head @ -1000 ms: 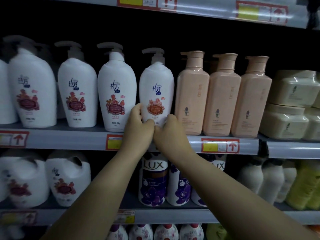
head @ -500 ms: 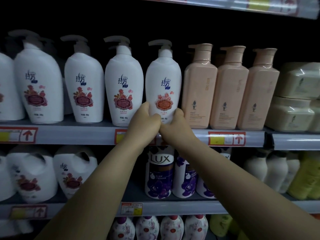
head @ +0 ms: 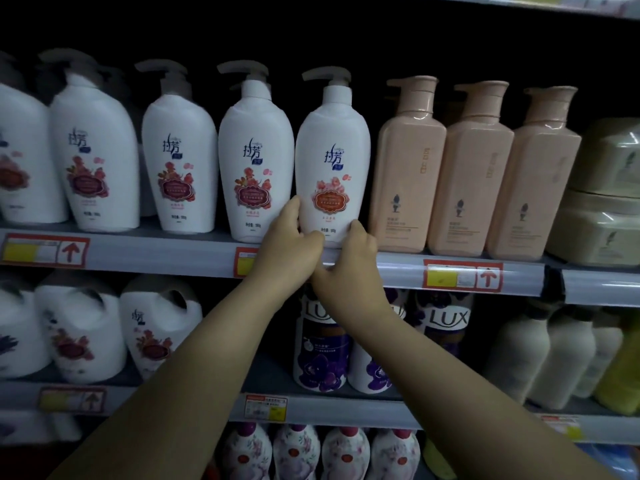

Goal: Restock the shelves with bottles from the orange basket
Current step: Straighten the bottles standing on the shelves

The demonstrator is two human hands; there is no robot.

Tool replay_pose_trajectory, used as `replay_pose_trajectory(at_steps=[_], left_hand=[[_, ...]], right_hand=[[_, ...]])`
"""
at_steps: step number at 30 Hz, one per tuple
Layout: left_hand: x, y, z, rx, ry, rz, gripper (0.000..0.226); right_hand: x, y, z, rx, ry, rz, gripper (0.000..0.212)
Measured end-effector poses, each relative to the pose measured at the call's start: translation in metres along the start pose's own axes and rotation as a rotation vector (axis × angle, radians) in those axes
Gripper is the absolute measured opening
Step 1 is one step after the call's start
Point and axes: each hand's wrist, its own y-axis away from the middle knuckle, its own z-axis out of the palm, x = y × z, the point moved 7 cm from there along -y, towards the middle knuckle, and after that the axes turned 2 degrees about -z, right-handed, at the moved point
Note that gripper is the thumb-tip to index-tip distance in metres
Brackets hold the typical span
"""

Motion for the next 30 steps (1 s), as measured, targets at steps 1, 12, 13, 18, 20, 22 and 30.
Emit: replay_pose_trajectory(at_steps=[1,12,13,18,20,22,30], left_hand=[[0.000,0.001,0.000,0.009,0.006,-0.001,0.050],[0.005,0.008,0.001,0.078,-0.004,-0.080,0.059],[0.005,0.007,0.002,0.070,-0.013,-0.086,0.059],[0.005,0.007,0.003,0.068,-0.041,-0.061,0.057],[0.000,0.005,0.004,0.036,-0.075,-0.065,0.053],[-0.004,0.003,0.002,0.012,-0.128,-0.072,0.048],[-0.012,-0.004,0.000,-0.047,-0.197,-0.065,0.039]], right_hand=[[0.001,0.002,0.000,0.004,-0.004,-0.012,0.071],[0.005,0.013,-0.002,-0.064,0.004,-0.076,0.076],[0.003,0.011,0.000,-0.066,-0.028,-0.068,0.077],[0.001,-0.001,-0.001,-0.019,-0.239,0.044,0.077],[0.004,-0.004,-0.005,-0.002,-0.237,0.080,0.071],[0.007,-0.006,-0.007,0.018,-0.218,0.076,0.071],[0.009,-0.001,0.000,0.117,-0.208,0.045,0.067]])
